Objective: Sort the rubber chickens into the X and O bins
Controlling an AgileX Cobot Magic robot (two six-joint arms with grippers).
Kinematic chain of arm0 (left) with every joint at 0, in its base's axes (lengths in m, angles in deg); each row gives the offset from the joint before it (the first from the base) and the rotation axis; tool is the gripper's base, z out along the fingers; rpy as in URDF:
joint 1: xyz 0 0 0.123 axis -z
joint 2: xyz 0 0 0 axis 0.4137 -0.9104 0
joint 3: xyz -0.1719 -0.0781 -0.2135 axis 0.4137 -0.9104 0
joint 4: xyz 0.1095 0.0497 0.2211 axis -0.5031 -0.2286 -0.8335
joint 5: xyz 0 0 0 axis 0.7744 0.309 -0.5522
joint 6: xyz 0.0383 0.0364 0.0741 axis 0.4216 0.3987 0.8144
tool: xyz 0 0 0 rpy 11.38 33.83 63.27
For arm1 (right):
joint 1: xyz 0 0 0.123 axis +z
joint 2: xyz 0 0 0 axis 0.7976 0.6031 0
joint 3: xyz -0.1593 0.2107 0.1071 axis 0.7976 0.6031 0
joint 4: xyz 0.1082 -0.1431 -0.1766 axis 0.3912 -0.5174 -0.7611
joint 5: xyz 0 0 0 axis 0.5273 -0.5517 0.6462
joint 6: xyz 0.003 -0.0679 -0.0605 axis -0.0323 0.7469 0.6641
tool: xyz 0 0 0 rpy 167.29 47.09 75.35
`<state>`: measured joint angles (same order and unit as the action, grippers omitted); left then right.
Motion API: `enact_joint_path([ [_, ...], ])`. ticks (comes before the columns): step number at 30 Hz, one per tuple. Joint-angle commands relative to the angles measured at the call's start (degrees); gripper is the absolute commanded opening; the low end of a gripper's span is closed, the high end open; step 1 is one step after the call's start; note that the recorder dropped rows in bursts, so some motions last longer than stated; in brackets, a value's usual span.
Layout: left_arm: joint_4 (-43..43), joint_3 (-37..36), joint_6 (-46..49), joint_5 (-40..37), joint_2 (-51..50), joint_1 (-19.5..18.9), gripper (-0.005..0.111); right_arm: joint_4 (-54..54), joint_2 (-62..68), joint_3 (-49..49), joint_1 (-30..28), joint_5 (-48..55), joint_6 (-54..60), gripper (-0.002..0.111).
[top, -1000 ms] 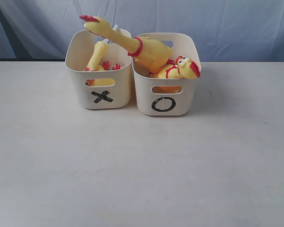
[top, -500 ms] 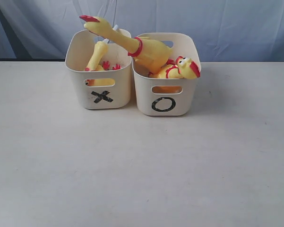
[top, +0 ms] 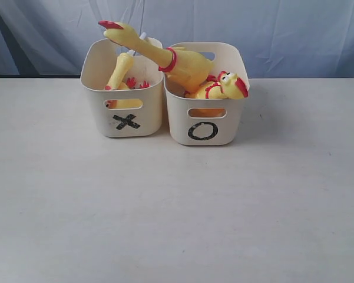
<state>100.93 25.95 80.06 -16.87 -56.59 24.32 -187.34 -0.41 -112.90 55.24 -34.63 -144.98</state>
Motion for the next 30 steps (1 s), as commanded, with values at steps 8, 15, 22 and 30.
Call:
enact_joint_path([
  [8,-0.1,0.3,0.0,0.6,0.3,-0.3,0.0,2.4,-2.4,-0.7,0.5,-2.7,0.0,0.0],
  [15,-0.1,0.3,0.0,0.6,0.3,-0.3,0.0,2.4,-2.9,1.1,0.0,2.0,0.0,0.0],
  [22,-0.2,0.3,0.0,0.6,0.3,-0.3,0.0,2.4,-4.7,9.0,-1.7,16.8,0.0,0.0],
  [30,-0.1,0.3,0.0,0.7,0.3,-0.3,0.0,2.4,-4.7,17.9,-1.7,37.7,0.0,0.0],
])
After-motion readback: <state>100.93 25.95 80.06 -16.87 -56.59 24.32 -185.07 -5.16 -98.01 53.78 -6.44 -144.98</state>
